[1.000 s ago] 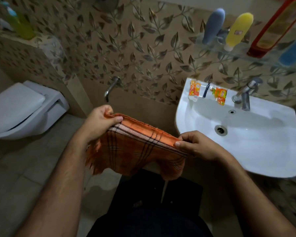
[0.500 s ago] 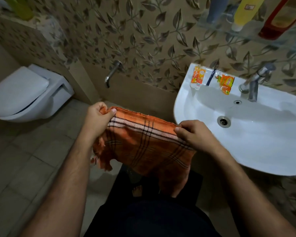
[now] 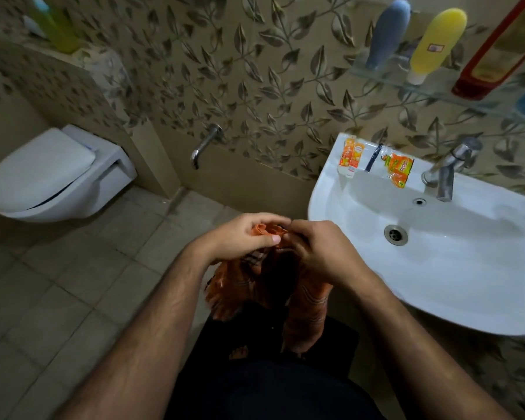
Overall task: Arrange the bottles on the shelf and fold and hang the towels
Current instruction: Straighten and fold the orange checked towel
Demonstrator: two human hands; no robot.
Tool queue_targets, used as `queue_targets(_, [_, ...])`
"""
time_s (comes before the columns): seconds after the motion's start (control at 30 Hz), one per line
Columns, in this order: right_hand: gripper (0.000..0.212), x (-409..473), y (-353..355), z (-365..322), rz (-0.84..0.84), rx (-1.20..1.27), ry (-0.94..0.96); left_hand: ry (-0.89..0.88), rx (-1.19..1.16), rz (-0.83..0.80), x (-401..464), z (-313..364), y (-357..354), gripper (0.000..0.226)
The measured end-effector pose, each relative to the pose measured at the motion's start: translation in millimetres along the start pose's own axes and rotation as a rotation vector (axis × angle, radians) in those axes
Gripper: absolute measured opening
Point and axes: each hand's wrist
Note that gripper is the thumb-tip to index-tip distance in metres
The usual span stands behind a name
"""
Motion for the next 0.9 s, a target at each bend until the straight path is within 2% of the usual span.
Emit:
queue_targets(0.07, [0.018, -1.3, 4.5, -0.5, 0.0, 0.044, -0.022, 0.025, 0.063, 0.047, 2.9, 7.6, 4.1, 0.006])
queue_targets(0.2, [0.022, 0.4, 9.8, 4.1, -0.078, 0.172, -0.165, -0.088, 0.418, 0.281, 3.4, 21.3, 16.3, 0.007])
queue_targets(0.3, [0.032, 3.3, 15.9, 15.1, -0.289, 0.245, -0.299, -0.12, 0.555, 0.331, -3.6, 31.5, 31.9, 0.004])
queue_targets(0.37, [0.035, 2.3, 18.0, 22.7, -0.371, 0.271, -0.343, -0.104, 0.605, 0.34, -8.8, 36.5, 43.9, 0.005])
queue_targets(0.5, [0.014, 1.9, 16.2, 28.6, -0.243, 0.395, -0.359, -0.062, 0.662, 0.401, -17.7, 41.1, 67.1, 0.006])
queue_targets(0.67, [0.021, 3.3, 12.0, 23.6, -0.157, 0.425, -0.241, -0.026, 0.655, 0.491, -28.0, 39.1, 87.1, 0.011])
queue_targets(0.8, [0.018, 1.8, 10.9, 24.3, 0.011, 0.565, -0.257, -0.012, 0.624, 0.538, -33.1, 36.9, 93.7, 0.012])
queue_targets(0.9, [0.011, 0.5, 8.3, 24.9, 0.041, 0.672, -0.246, 0.009, 0.611, 0.58, -35.4, 34.4, 95.6, 0.011])
Point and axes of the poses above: each hand's wrist, its own x-axis towards the middle knuckle, its own y-axis out of the back of the hand, z = x × y, and after that the axes turned 9 degrees about x, right-handed
